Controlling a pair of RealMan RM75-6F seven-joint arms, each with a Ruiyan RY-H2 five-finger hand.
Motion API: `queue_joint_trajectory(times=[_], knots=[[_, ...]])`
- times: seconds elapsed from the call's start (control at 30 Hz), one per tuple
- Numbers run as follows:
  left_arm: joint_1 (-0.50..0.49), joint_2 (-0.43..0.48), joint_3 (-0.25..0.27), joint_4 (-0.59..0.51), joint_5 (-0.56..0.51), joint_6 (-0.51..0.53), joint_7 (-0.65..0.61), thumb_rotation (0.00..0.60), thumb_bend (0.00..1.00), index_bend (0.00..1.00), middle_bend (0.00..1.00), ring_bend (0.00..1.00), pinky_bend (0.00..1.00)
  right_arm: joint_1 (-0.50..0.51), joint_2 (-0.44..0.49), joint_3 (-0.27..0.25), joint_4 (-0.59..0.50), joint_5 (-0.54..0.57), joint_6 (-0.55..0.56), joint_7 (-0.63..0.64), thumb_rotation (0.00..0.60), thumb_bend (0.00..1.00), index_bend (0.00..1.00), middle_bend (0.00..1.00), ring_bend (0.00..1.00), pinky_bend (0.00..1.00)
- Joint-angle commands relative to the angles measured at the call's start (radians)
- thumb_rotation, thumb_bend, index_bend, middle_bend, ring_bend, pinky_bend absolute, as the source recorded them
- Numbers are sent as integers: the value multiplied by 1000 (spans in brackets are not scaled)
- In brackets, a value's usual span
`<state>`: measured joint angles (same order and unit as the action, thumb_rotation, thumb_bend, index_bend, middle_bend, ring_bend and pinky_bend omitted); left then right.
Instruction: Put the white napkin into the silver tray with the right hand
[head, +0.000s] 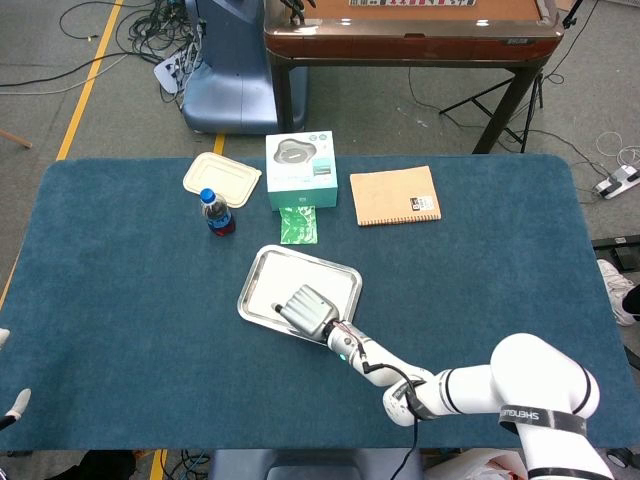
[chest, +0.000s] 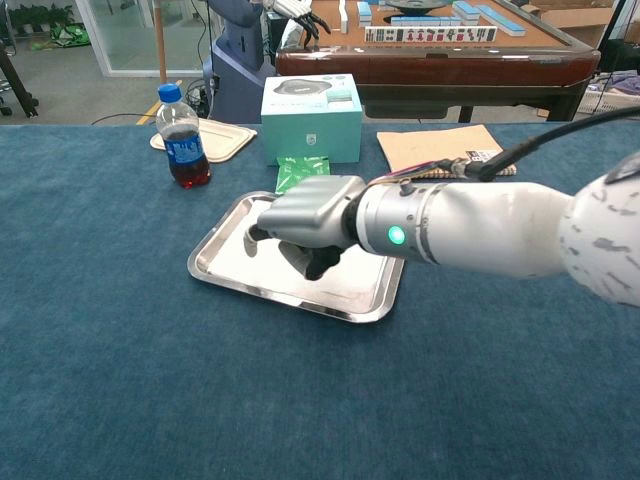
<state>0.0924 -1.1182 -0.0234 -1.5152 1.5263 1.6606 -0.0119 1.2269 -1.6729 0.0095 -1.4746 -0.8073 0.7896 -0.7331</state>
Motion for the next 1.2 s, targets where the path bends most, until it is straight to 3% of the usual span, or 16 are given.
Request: queue_joint_trajectory(times=[0.03,0.47,1.2], knots=[[-2,-1,0,-1,4,0,1,600,243,100,123,120,91,-31,53,-41,-65,-21,32,-19,600,1000,200,976,941,1000],[-10,-6,4,-10,19,-7,16,600,243,100,123,120,91,-148,180,-143,-193,-133,97,11,600,1000,200,976,941,1000],[-7,-4,6,-17,21,1,21,600,243,100,123,120,91,-191,156,-126,-166,-163,47,0,600,1000,200,976,941,1000]])
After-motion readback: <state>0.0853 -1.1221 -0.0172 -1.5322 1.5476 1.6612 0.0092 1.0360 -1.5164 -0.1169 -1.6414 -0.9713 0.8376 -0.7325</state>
